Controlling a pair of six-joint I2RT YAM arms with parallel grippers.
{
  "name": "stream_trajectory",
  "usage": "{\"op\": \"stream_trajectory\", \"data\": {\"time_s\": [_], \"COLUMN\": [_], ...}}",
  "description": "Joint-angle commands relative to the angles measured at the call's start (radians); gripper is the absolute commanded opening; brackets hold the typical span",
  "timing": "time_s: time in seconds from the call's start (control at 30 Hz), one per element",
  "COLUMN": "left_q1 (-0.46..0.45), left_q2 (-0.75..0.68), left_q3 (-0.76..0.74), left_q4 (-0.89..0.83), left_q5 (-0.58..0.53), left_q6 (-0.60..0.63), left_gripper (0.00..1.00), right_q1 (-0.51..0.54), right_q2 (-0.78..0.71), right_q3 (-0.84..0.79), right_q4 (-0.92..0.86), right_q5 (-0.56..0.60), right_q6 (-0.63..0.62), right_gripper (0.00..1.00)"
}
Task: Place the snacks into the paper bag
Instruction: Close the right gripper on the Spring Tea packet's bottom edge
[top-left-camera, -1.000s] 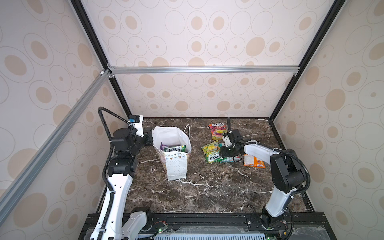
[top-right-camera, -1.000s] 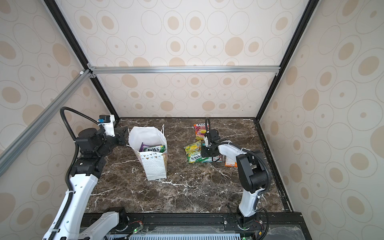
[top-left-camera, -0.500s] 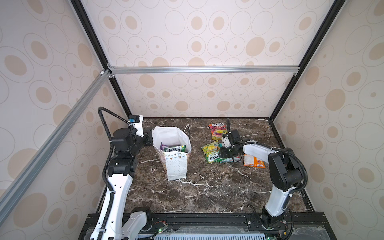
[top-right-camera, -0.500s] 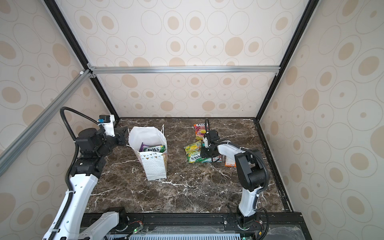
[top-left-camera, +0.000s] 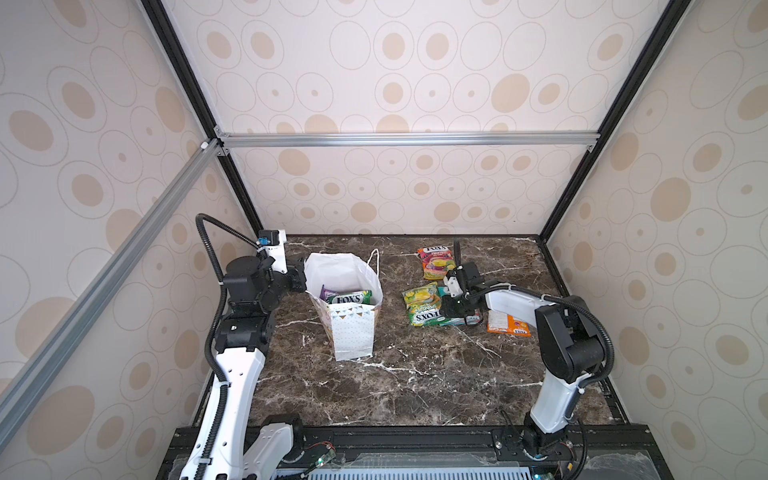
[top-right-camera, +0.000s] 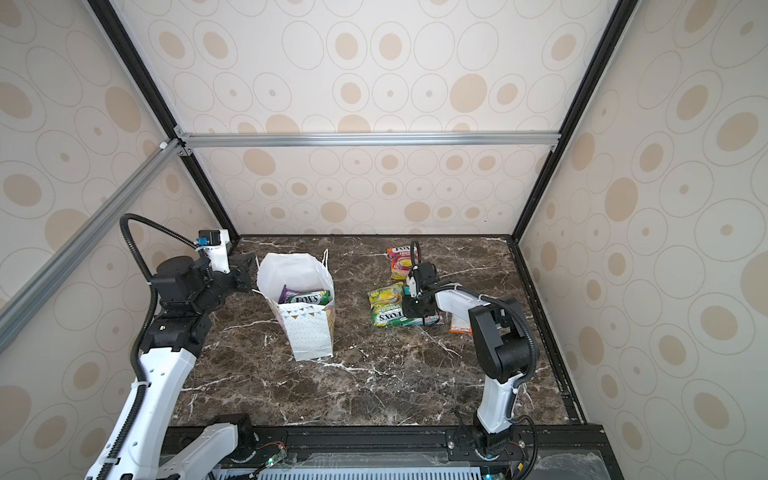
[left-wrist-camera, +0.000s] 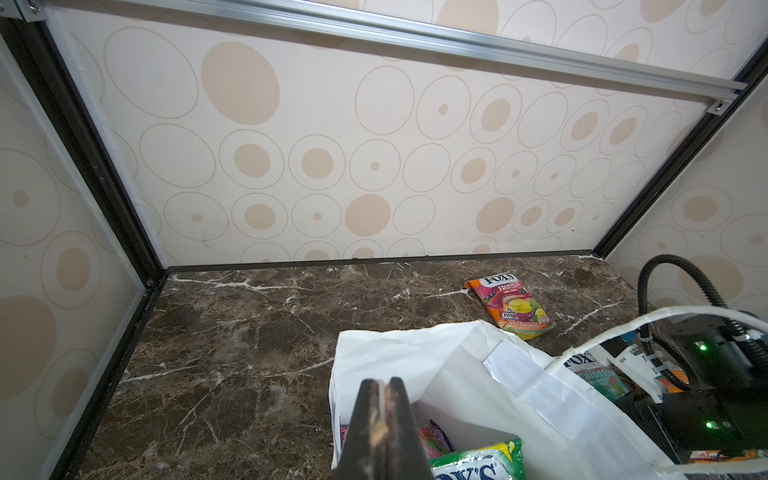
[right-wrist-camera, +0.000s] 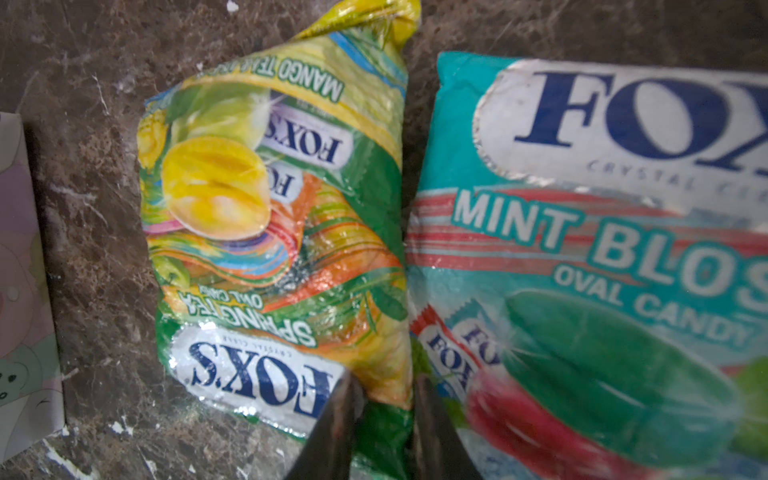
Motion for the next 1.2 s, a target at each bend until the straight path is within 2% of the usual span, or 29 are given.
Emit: {"op": "stream_trajectory", "data": {"time_s": [0.0, 0.1, 0.13, 0.37, 0.83, 0.87, 0.9, 0.93, 1.07, 1.17], "left_q1": [0.006, 0.006, 0.005, 0.006, 0.006, 0.006, 0.006, 0.006, 0.006, 0.006], "left_q2": [-0.019, -0.019, -0.020, -0.025, -0.022, -0.022, -0.020, -0.019, -0.019, -0.020], "left_q3": [0.017, 0.018, 0.019, 0.019, 0.019, 0.021, 0.021, 0.021, 0.022, 0.022], "left_q4": [0.022, 0.021, 0.020, 0.017, 0.015, 0.015, 0.014, 0.015, 0.015, 0.014], "left_q5": [0.000, -0.002, -0.002, -0.011, -0.015, -0.013, -0.012, -0.011, -0.010, -0.010], "left_q6": [0.004, 0.007, 0.007, 0.012, 0.017, 0.017, 0.017, 0.017, 0.017, 0.017], "left_gripper": [0.00, 0.00, 0.00, 0.00, 0.00, 0.00, 0.00, 0.00, 0.00, 0.00], "right_q1": [-0.003, -0.004, -0.004, -0.004, 0.000, 0.000, 0.000, 0.000, 0.001, 0.000], "right_q2": [0.019, 0.014, 0.011, -0.042, -0.174, -0.177, -0.178, -0.177, -0.165, -0.159], "right_q3": [-0.011, -0.011, -0.010, -0.031, -0.205, -0.214, -0.221, -0.227, -0.236, -0.238], "right_q4": [0.009, 0.035, 0.037, 0.023, 0.061, 0.065, 0.070, 0.073, 0.088, 0.097], "right_q5": [-0.021, -0.040, -0.043, -0.040, -0.040, -0.039, -0.037, -0.038, -0.064, -0.073], "right_q6": [0.030, 0.043, 0.046, 0.033, 0.060, 0.065, 0.067, 0.068, 0.071, 0.075], "right_gripper": [0.13, 0.01, 0.00, 0.00, 0.00, 0.03, 0.16, 0.24, 0.36, 0.42]}}
